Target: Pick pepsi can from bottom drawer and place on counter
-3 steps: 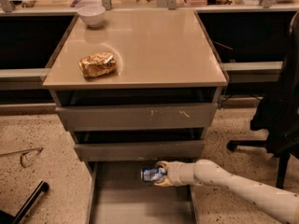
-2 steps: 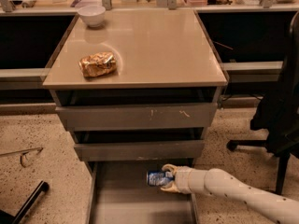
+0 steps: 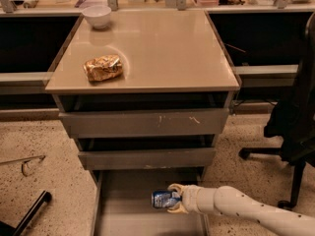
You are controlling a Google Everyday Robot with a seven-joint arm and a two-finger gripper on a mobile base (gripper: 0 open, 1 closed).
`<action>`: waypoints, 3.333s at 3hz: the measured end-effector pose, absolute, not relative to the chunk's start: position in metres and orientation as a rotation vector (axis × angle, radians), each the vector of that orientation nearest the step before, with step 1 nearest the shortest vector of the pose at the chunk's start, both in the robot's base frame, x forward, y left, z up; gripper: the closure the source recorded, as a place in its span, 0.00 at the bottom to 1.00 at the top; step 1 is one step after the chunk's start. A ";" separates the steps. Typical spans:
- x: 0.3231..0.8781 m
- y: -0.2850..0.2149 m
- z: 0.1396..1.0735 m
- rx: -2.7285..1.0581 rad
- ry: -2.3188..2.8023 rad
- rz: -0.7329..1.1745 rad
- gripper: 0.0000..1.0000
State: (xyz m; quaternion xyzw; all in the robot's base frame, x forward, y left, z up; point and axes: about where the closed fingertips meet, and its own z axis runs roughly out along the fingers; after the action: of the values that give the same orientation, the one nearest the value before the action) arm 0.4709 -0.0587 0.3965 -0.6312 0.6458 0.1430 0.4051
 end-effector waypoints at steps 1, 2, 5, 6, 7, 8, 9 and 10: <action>0.473 -0.057 0.416 -1.588 1.617 0.330 1.00; 0.474 -0.047 0.472 -1.585 1.555 0.255 1.00; 0.473 -0.013 0.628 -1.596 1.378 0.053 1.00; 0.480 -0.011 0.667 -1.560 1.311 -0.025 1.00; 0.498 0.003 0.753 -1.536 1.174 -0.163 1.00; 0.525 0.016 0.830 -1.531 1.070 -0.271 1.00; 0.525 0.016 0.830 -1.531 1.070 -0.271 1.00; 0.552 0.006 0.856 -1.493 1.020 -0.363 1.00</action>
Offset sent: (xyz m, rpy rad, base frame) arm 0.0094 0.0277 0.1865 -0.0445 -0.2827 0.0113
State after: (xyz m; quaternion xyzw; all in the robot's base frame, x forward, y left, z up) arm 0.5515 0.0065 0.8560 -0.6452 0.4407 -0.1568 0.6041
